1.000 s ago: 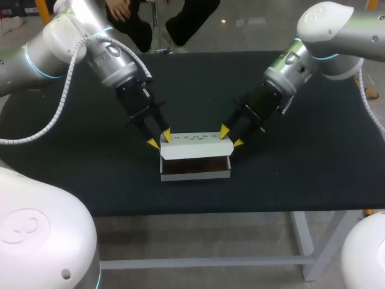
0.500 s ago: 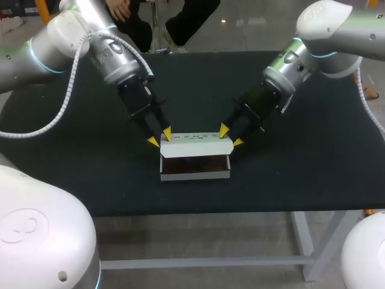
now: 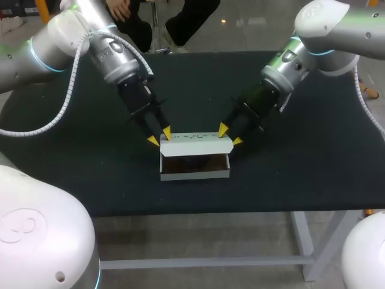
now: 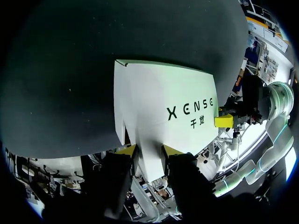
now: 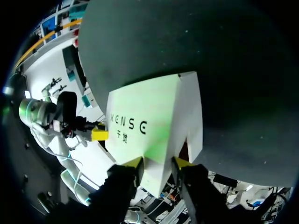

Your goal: Assemble the packaging by folding the flat box into shape, placing the metal phone stand inside, and closing the box properly

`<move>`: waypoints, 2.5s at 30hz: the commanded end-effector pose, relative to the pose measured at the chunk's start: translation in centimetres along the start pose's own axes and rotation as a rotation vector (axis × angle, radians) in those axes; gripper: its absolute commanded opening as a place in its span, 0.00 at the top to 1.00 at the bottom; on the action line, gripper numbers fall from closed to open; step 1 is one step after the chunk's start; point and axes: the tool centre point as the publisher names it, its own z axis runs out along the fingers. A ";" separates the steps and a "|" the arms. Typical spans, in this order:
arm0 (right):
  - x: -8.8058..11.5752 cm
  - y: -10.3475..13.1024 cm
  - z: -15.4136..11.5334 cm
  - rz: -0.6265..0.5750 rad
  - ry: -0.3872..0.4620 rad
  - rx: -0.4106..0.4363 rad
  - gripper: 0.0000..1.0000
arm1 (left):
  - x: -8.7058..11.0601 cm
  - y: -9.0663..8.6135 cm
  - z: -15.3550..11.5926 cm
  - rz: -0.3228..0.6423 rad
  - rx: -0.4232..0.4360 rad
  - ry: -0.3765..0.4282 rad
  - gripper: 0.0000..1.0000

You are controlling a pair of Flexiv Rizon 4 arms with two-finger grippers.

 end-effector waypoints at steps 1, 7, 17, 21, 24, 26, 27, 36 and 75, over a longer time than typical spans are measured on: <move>0.7 0.6 0.3 -0.002 -0.003 0.017 0.56 | 0.5 -0.4 0.1 -0.003 -0.011 -0.002 0.66; 1.0 0.6 0.2 -0.003 -0.007 0.019 0.56 | 0.4 -0.5 0.0 -0.008 -0.015 0.002 0.66; 1.2 0.6 0.1 -0.003 -0.012 0.024 0.57 | 0.3 -0.8 -0.3 -0.016 -0.025 0.006 0.67; 1.3 0.7 0.1 -0.002 -0.013 0.026 0.57 | 0.3 -0.9 -0.4 -0.021 -0.030 0.008 0.67; 1.4 0.7 0.1 -0.003 -0.012 0.030 0.57 | 0.3 -1.0 -0.5 -0.023 -0.035 0.008 0.67; 1.4 0.7 0.1 -0.003 -0.012 0.033 0.57 | 0.3 -1.0 -0.5 -0.025 -0.037 0.010 0.67; 1.4 0.7 0.1 -0.003 -0.012 0.034 0.56 | 0.3 -0.9 -0.5 -0.025 -0.038 0.010 0.67; 1.6 0.6 0.0 -0.003 -0.015 0.036 0.57 | 0.4 -0.8 -0.8 -0.031 -0.041 0.006 0.67; 2.3 0.7 0.0 -0.003 -0.026 0.051 0.57 | 0.6 -1.1 -1.7 -0.056 -0.057 0.026 0.69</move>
